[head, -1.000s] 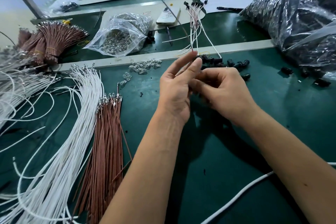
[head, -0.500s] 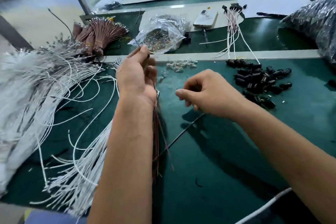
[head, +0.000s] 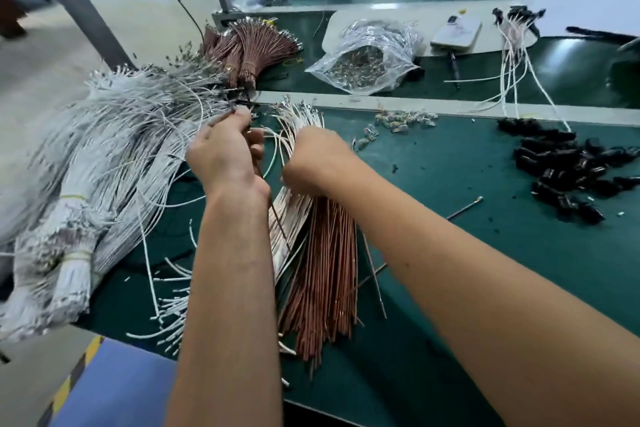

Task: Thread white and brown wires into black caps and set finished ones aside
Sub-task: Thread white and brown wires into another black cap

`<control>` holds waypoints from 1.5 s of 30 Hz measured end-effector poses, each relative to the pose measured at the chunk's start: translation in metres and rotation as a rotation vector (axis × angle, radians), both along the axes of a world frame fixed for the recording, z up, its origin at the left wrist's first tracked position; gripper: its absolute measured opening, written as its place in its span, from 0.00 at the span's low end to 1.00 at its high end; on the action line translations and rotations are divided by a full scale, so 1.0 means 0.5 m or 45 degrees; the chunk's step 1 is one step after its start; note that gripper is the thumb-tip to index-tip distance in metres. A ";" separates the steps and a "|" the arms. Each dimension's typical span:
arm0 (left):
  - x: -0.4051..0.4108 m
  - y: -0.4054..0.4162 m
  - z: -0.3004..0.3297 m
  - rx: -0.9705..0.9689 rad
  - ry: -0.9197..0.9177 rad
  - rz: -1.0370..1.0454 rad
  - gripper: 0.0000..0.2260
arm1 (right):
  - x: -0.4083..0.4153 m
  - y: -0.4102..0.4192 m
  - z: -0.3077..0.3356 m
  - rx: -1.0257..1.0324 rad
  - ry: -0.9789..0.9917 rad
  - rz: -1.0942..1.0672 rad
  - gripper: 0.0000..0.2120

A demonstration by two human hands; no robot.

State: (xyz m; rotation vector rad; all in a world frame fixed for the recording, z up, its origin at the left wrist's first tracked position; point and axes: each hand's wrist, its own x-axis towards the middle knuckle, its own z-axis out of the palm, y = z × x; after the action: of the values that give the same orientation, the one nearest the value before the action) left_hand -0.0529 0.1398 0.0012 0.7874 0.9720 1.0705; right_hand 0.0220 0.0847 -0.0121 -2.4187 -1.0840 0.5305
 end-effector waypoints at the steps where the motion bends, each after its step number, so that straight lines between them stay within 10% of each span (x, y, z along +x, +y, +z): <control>1: -0.002 0.000 0.002 0.012 -0.001 -0.018 0.04 | 0.009 -0.003 0.001 0.025 0.099 -0.025 0.13; 7: 0.002 -0.008 0.013 0.104 0.073 -0.274 0.07 | 0.050 -0.050 0.043 0.509 0.816 -0.201 0.10; 21: 0.125 -0.164 0.049 0.366 0.110 -1.451 0.05 | 0.259 -0.306 0.161 1.334 1.153 -0.336 0.09; 25: 0.190 -0.230 0.034 0.185 -0.038 -1.416 0.06 | 0.301 -0.377 0.127 1.399 1.027 -0.586 0.10; 32: 0.266 -0.295 -0.037 -0.380 -0.319 -1.338 0.04 | 0.246 -0.476 -0.009 0.639 0.700 -0.446 0.13; 45: 0.238 -0.297 -0.085 0.040 -0.024 -1.372 0.07 | 0.237 -0.517 -0.045 1.281 1.078 -0.353 0.06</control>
State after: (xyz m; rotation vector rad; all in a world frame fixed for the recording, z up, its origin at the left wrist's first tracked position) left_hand 0.0660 -0.0087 -0.0414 1.1241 0.3789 0.1485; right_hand 0.1404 -0.1736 -0.0347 -1.2153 -0.4322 0.6150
